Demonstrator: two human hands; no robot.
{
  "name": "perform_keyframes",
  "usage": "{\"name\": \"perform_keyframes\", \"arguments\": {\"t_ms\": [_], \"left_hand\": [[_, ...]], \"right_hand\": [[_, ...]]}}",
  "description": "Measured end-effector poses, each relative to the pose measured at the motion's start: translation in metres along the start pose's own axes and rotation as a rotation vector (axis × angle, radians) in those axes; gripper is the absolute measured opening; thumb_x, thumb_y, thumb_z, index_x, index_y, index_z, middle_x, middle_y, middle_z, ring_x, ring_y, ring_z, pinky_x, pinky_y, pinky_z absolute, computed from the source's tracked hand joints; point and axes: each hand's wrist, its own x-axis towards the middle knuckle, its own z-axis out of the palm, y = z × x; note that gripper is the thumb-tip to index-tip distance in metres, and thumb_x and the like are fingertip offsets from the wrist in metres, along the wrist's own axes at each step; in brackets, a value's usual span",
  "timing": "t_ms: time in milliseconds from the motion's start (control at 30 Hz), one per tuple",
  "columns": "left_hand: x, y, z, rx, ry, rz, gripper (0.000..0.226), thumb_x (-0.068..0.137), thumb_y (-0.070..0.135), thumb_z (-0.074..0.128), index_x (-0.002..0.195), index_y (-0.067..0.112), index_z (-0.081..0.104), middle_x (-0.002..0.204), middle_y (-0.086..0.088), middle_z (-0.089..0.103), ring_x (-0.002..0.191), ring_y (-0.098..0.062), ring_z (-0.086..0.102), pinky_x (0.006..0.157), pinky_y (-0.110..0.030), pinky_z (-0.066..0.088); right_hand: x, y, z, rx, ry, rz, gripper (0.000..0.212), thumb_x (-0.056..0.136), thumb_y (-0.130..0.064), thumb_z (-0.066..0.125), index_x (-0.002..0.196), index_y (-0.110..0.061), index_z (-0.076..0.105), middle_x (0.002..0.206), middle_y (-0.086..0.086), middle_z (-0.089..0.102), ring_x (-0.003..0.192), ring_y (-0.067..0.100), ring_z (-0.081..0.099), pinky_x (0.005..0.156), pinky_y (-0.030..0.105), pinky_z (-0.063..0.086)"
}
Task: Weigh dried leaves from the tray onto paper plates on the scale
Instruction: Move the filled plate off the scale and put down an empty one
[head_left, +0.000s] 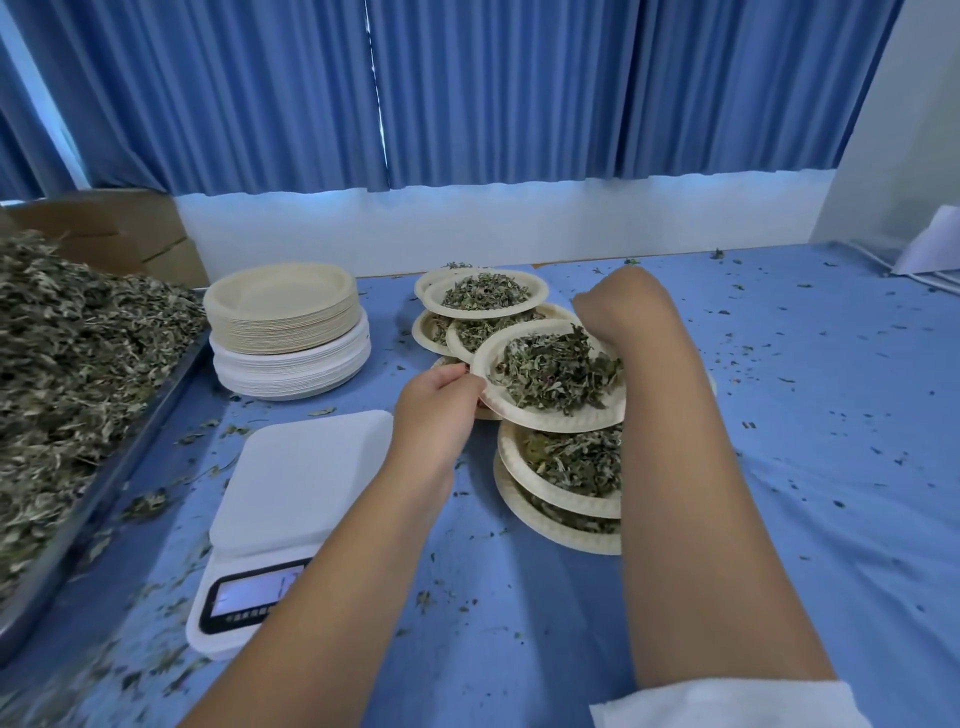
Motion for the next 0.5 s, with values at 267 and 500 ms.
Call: {"name": "perform_keyframes", "arguments": {"t_ms": [267,500], "left_hand": [[-0.005,0.006,-0.003,0.074,0.008,0.131,0.024,0.086,0.014,0.05,0.074,0.022,0.069,0.071,0.003,0.055,0.072,-0.014,0.046,0.07,-0.026,0.041],[-0.009,0.029,-0.045,-0.046,0.087,0.28,0.015,0.087,0.009,0.051,0.077,0.005,0.062,0.075,-0.004,0.053,0.076,-0.012,0.043,0.074,-0.032,0.038]], "right_hand": [[-0.016,-0.037,0.014,0.03,-0.031,-0.17,0.029,0.084,-0.015,0.045,0.061,-0.018,0.028,0.068,0.004,0.03,0.082,0.026,0.033,0.069,0.034,0.03],[-0.075,-0.104,0.054,-0.017,-0.146,-0.554,0.018,0.083,-0.011,0.045,0.066,-0.017,0.046,0.074,0.006,0.049,0.075,0.028,0.045,0.068,0.031,0.041]]}}
